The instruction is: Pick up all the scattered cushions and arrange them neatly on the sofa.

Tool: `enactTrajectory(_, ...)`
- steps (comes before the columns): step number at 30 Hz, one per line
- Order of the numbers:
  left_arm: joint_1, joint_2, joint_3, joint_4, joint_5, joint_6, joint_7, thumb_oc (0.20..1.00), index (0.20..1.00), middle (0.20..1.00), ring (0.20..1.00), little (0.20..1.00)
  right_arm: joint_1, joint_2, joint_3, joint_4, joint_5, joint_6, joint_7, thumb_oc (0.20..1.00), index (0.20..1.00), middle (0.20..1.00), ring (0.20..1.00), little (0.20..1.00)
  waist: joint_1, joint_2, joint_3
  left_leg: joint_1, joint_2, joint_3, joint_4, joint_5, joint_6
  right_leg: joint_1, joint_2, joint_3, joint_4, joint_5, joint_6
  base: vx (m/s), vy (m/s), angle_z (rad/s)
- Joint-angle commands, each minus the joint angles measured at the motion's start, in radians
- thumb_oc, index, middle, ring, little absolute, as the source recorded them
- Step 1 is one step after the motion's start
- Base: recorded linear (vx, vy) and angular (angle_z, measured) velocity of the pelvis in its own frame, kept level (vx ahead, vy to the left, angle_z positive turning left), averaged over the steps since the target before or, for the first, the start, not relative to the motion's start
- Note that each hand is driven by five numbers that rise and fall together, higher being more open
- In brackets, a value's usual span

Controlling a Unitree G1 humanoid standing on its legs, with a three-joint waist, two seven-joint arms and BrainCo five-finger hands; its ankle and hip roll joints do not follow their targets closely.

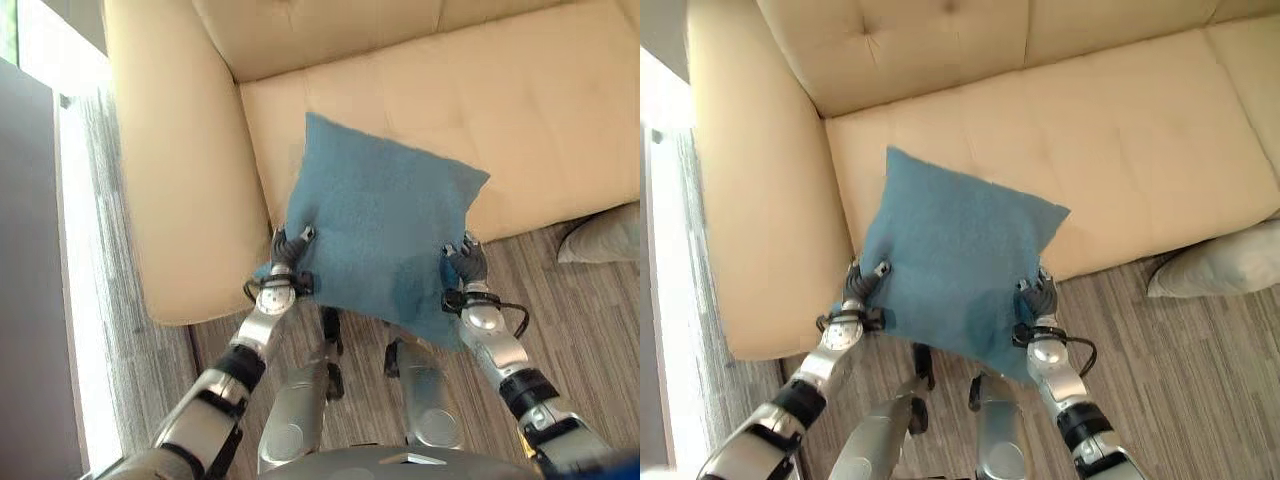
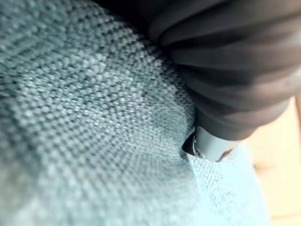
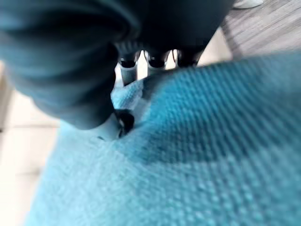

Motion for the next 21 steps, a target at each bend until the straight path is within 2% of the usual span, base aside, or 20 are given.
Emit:
enactTrajectory(1, -0.126, -0.063, -0.062, -0.113, -0.005, -0.101, -0.077, 0.200, 0.200, 0.200, 0.200, 0.200, -0.070, 0.052, 0.015, -0.106, -0.032, -0.098, 0.043, 0.200, 0.200, 0.200, 0.200, 0.200, 0.015, 0.018, -0.039, -0.037, 0.046, 0.008, 0.063, -0.042, -0.052, 0.051, -0.064, -0.008, 0.109, -0.172, 0.113, 0.08, -0.083, 0.19)
enactTrajectory(4, -0.074, -0.053, -0.060, -0.156, -0.003, -0.101, -0.085, 0.200, 0.200, 0.200, 0.200, 0.200, -0.029, 0.050, -0.004, -0.149, -0.026, -0.102, 0.052, 0.200, 0.200, 0.200, 0.200, 0.200, 0.016, 0.015, -0.049, 0.014, 0.051, 0.012, 0.056, -0.047, -0.052, 0.102, -0.051, -0.023, 0.107, -0.188, 0.113, 0.04, -0.067, 0.06)
enactTrajectory(8, 0.009, -0.023, -0.063, -0.246, 0.000, -0.097, -0.106, 0.200, 0.200, 0.200, 0.200, 0.200, 0.041, 0.032, -0.018, -0.234, -0.017, -0.110, 0.081, 0.200, 0.200, 0.200, 0.200, 0.200, 0.017, 0.017, -0.095, 0.082, 0.073, 0.016, 0.030, -0.037, -0.063, 0.168, -0.020, -0.045, 0.092, -0.219, 0.104, 0.06, -0.126, 0.00)
enactTrajectory(12, 0.067, -0.006, -0.075, -0.304, 0.008, -0.089, -0.118, 0.200, 0.200, 0.200, 0.200, 0.200, 0.128, 0.017, -0.039, -0.313, -0.032, -0.121, 0.092, 0.200, 0.200, 0.200, 0.200, 0.200, 0.006, 0.022, -0.127, 0.123, 0.116, 0.008, 0.037, -0.024, -0.098, 0.227, 0.018, -0.067, 0.098, -0.272, 0.082, 0.04, -0.190, 0.09)
enactTrajectory(15, 0.094, -0.010, -0.074, -0.319, -0.015, -0.090, -0.121, 0.200, 0.200, 0.200, 0.200, 0.200, 0.167, 0.003, -0.046, -0.344, -0.048, -0.123, 0.093, 0.200, 0.200, 0.200, 0.200, 0.200, -0.002, 0.014, -0.132, 0.127, 0.143, 0.005, 0.102, -0.035, -0.115, 0.271, 0.043, -0.074, 0.095, -0.299, 0.061, 0.03, -0.175, 0.28)
enactTrajectory(17, 0.105, -0.012, -0.073, -0.323, -0.022, -0.084, -0.118, 0.200, 0.200, 0.200, 0.200, 0.200, 0.173, -0.013, -0.052, -0.366, -0.070, -0.124, 0.086, 0.200, 0.200, 0.200, 0.200, 0.200, -0.002, 0.000, -0.123, 0.111, 0.158, -0.006, 0.198, -0.050, -0.121, 0.302, 0.051, -0.072, 0.096, -0.318, 0.044, 0.02, -0.175, 0.12)
enactTrajectory(19, 0.108, -0.013, -0.073, -0.321, -0.026, -0.086, -0.114, 0.200, 0.200, 0.200, 0.200, 0.200, 0.182, -0.026, -0.064, -0.379, -0.091, -0.122, 0.075, 0.200, 0.200, 0.200, 0.200, 0.200, -0.002, -0.010, -0.121, 0.085, 0.170, 0.001, 0.274, -0.029, -0.128, 0.333, 0.055, -0.069, 0.091, -0.330, 0.032, 0.04, -0.132, 0.13)
enactTrajectory(21, 0.100, -0.004, -0.074, -0.320, -0.008, -0.078, -0.107, 0.200, 0.200, 0.200, 0.200, 0.200, 0.179, -0.028, -0.075, -0.385, -0.092, -0.122, 0.063, 0.200, 0.200, 0.200, 0.200, 0.200, 0.002, -0.014, -0.123, 0.045, 0.156, 0.005, 0.291, -0.030, -0.116, 0.352, 0.060, -0.070, 0.088, -0.338, 0.023, 0.06, -0.081, 0.20)
